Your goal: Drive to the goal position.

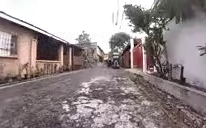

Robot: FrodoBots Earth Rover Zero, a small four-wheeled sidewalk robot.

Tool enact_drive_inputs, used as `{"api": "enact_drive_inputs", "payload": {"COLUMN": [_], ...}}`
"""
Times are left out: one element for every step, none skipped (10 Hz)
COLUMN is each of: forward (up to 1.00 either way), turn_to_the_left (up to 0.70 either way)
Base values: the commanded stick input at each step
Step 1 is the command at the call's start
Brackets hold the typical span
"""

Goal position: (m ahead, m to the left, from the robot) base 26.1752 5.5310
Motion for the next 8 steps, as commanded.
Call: {"api": "enact_drive_inputs", "payload": {"forward": [0.7, 0.7, 0.7, 0.7, 0.7, 0.7, 0.7, 0.7], "turn_to_the_left": [0.0, 0.0, 0.0, 0.0, 0.0, 0.0, 0.0, 0.0]}}
